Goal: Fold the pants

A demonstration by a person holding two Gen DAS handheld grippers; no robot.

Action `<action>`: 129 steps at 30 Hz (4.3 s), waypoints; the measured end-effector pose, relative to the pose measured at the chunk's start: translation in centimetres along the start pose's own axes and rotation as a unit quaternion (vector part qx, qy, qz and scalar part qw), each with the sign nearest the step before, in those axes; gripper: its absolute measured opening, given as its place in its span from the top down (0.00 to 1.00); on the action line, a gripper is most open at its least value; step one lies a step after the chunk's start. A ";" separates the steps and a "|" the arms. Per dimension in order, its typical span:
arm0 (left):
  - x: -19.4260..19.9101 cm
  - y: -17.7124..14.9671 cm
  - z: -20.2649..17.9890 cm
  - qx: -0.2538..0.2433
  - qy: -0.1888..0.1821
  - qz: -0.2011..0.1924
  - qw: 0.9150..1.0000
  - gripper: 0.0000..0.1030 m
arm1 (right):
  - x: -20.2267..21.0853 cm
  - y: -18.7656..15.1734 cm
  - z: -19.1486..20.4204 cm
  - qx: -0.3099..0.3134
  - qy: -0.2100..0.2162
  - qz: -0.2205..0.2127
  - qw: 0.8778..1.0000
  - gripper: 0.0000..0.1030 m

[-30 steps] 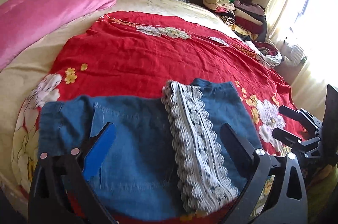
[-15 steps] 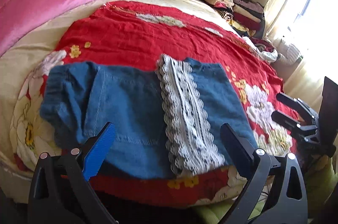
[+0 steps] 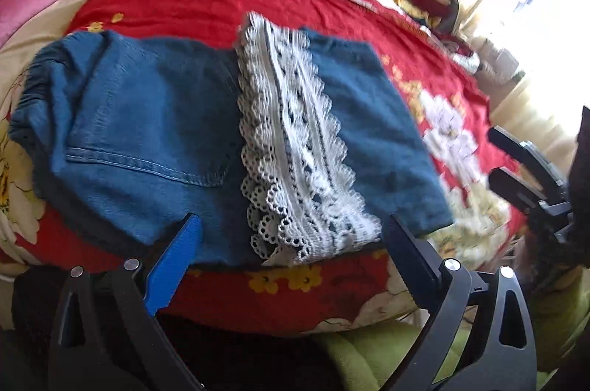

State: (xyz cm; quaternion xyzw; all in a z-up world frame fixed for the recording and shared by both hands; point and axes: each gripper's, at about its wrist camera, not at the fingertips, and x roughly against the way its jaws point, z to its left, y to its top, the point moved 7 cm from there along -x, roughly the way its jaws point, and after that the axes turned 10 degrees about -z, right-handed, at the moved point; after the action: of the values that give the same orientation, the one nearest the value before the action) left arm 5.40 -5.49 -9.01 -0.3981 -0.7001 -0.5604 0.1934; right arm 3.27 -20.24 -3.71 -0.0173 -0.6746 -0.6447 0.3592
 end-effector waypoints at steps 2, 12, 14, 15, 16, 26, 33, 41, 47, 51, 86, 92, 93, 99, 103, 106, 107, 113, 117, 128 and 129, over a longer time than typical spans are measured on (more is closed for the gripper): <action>-0.6 -0.3 0.1 -0.004 0.006 0.000 1.000 0.42 | -0.2 -0.6 0.0 -0.001 0.000 0.008 1.000 0.19; 0.6 -0.7 0.7 -0.031 0.021 -0.007 0.999 0.61 | -3.0 -1.7 4.0 0.032 0.062 0.047 0.996 0.50; 0.3 -0.7 0.7 -0.039 0.024 -0.006 0.999 0.61 | -4.1 -2.6 4.3 0.033 0.061 0.068 0.995 0.58; 0.2 -0.8 0.7 -0.043 0.025 -0.006 0.999 0.61 | -4.9 -3.3 4.3 0.030 0.058 0.085 0.994 0.58; 0.2 -0.8 0.6 -0.047 0.026 -0.006 0.999 0.59 | -5.3 -4.0 4.2 0.028 0.054 0.096 0.994 0.58; 0.9 -0.3 0.7 -0.047 0.020 -0.021 0.999 0.40 | -5.7 -5.2 3.6 0.011 0.050 0.108 0.993 0.58; 2.7 0.5 0.9 -0.049 0.033 -0.044 0.997 0.21 | -4.1 -3.7 3.2 -0.001 0.051 0.089 0.995 0.53; 4.7 1.5 1.3 -0.050 0.049 -0.070 0.995 0.15 | -3.0 -1.7 3.0 -0.012 0.046 0.061 0.997 0.30; 6.7 2.4 2.3 -0.049 0.075 -0.095 0.991 0.06 | -2.1 -0.2 3.0 -0.009 0.043 0.042 0.998 0.21; 8.0 3.0 3.2 -0.049 0.100 -0.111 0.988 0.05 | -1.5 1.1 3.1 -0.009 0.042 0.026 0.999 0.18; 10.1 2.3 15.8 0.078 0.155 -0.117 0.978 0.05 | -10.6 13.3 11.3 0.019 0.132 -0.001 0.991 0.09; 8.5 1.6 16.2 0.090 0.134 -0.100 0.982 0.05 | -13.9 13.9 13.1 0.028 0.158 0.025 0.987 0.09; 8.4 1.6 16.1 0.091 0.132 -0.098 0.982 0.05 | -14.6 13.9 13.5 0.032 0.162 0.031 0.986 0.09; 6.8 1.2 15.6 0.111 0.084 -0.087 0.987 0.05 | -17.7 13.6 15.5 0.048 0.181 0.057 0.981 0.09; 6.0 1.0 15.0 0.117 0.070 -0.084 0.987 0.09 | -19.8 12.8 17.0 0.065 0.194 0.083 0.975 0.09; 5.6 1.1 14.9 0.139 0.044 -0.087 0.985 0.42 | -21.2 12.1 18.3 0.084 0.209 0.103 0.969 0.09; 5.5 1.1 15.1 0.146 0.041 -0.087 0.985 0.42 | -21.6 11.9 18.6 0.089 0.213 0.109 0.967 0.09; 4.7 0.8 15.2 0.150 0.040 -0.081 0.985 0.45 | -24.5 10.0 21.0 0.102 0.249 0.162 0.949 0.09; 4.5 0.8 15.4 0.148 0.042 -0.079 0.985 0.45 | -25.5 8.6 22.8 0.116 0.266 0.186 0.939 0.09; 5.1 0.9 14.9 0.143 0.017 -0.093 0.985 0.33 | -23.8 8.6 22.2 0.094 0.314 0.187 0.926 0.72; 5.4 1.0 14.8 0.147 0.009 -0.097 0.984 0.31 | -23.1 9.1 21.5 0.080 0.322 0.179 0.926 0.72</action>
State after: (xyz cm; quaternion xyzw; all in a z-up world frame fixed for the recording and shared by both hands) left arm 5.53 10.29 -8.94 -0.2900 -0.8084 -0.4712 0.2010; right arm 14.86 10.45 -5.69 0.0992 -0.5577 -0.4842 0.6668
